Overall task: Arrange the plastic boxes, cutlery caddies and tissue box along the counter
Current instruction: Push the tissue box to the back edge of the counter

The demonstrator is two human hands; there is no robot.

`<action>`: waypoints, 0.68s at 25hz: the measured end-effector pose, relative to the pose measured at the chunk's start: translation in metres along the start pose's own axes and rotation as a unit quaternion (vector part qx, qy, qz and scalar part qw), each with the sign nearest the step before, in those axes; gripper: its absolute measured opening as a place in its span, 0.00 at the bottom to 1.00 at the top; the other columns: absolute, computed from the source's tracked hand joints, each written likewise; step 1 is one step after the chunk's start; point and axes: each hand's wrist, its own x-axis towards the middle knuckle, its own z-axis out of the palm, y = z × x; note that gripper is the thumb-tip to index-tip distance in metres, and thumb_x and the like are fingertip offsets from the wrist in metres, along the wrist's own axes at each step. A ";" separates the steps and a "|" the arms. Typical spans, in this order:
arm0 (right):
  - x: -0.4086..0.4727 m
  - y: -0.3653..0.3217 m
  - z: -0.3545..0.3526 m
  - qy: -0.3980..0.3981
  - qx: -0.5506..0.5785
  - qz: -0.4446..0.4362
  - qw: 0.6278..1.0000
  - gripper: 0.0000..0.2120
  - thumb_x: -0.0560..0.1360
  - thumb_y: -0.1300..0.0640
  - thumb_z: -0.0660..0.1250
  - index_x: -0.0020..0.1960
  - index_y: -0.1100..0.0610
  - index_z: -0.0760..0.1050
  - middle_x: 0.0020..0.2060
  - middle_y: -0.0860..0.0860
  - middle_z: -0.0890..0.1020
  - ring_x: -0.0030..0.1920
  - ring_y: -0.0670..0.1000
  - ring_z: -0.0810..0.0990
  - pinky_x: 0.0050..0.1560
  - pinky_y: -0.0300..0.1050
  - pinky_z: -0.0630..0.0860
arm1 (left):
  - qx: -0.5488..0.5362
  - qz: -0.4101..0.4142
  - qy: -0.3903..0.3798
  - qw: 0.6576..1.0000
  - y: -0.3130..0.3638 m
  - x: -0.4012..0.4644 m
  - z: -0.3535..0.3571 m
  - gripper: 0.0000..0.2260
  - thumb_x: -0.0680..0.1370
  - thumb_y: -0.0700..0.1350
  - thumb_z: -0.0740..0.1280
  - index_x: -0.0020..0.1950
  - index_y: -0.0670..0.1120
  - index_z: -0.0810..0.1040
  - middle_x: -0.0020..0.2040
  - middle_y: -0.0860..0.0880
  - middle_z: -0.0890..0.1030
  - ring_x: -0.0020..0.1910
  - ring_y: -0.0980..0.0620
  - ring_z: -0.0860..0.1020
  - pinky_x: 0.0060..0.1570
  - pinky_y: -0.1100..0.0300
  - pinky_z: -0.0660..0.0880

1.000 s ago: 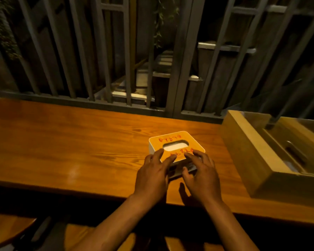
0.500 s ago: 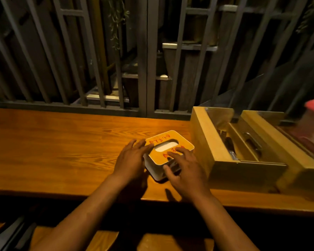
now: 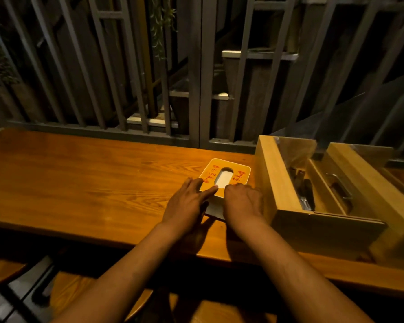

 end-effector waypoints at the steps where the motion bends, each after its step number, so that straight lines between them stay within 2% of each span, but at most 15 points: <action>1: 0.009 0.002 0.002 -0.004 -0.006 0.012 1.000 0.14 0.76 0.57 0.64 0.61 0.55 0.75 0.55 0.56 0.80 0.57 0.58 0.77 0.62 0.57 0.71 | -0.006 0.003 -0.016 1.000 0.003 0.010 0.004 0.25 0.82 0.48 0.60 0.77 0.61 0.58 0.76 0.44 0.61 0.74 0.43 0.61 0.61 0.51 0.71; 4: 0.042 0.007 0.009 -0.034 -0.058 0.033 0.997 0.18 0.76 0.55 0.64 0.65 0.57 0.72 0.62 0.58 0.77 0.64 0.61 0.73 0.70 0.66 0.60 | 0.007 -0.006 -0.034 0.999 0.012 0.040 0.019 0.32 0.78 0.50 0.66 0.78 0.59 0.54 0.76 0.42 0.60 0.70 0.41 0.67 0.60 0.51 0.73; 6: 0.069 0.013 0.014 -0.042 -0.092 0.040 0.994 0.20 0.76 0.53 0.65 0.66 0.58 0.71 0.62 0.58 0.77 0.65 0.62 0.72 0.70 0.68 0.56 | 0.013 -0.010 -0.041 0.999 0.014 0.066 0.029 0.37 0.75 0.54 0.70 0.78 0.59 0.52 0.75 0.42 0.62 0.66 0.41 0.71 0.56 0.51 0.76; 8: 0.097 0.018 0.020 -0.058 -0.099 0.050 0.992 0.26 0.75 0.51 0.66 0.70 0.58 0.67 0.65 0.57 0.75 0.67 0.62 0.70 0.70 0.69 0.54 | 0.022 -0.010 -0.051 0.998 0.010 0.094 0.038 0.39 0.74 0.57 0.71 0.78 0.59 0.51 0.73 0.42 0.63 0.62 0.41 0.73 0.52 0.51 0.77; 12: 0.146 0.027 0.036 -0.095 -0.140 0.050 0.984 0.38 0.75 0.47 0.65 0.77 0.57 0.50 0.74 0.57 0.64 0.73 0.66 0.61 0.72 0.69 0.50 | 0.033 -0.015 -0.061 0.997 -0.001 0.144 0.054 0.38 0.75 0.57 0.69 0.78 0.59 0.49 0.74 0.42 0.61 0.61 0.40 0.73 0.53 0.48 0.76; 17: 0.196 0.040 0.049 -0.101 -0.185 0.044 0.977 0.39 0.77 0.44 0.62 0.78 0.57 0.45 0.77 0.57 0.58 0.74 0.66 0.59 0.73 0.69 0.48 | 0.017 -0.023 -0.061 0.998 -0.009 0.193 0.074 0.36 0.77 0.57 0.67 0.78 0.60 0.49 0.74 0.42 0.60 0.62 0.39 0.73 0.56 0.45 0.76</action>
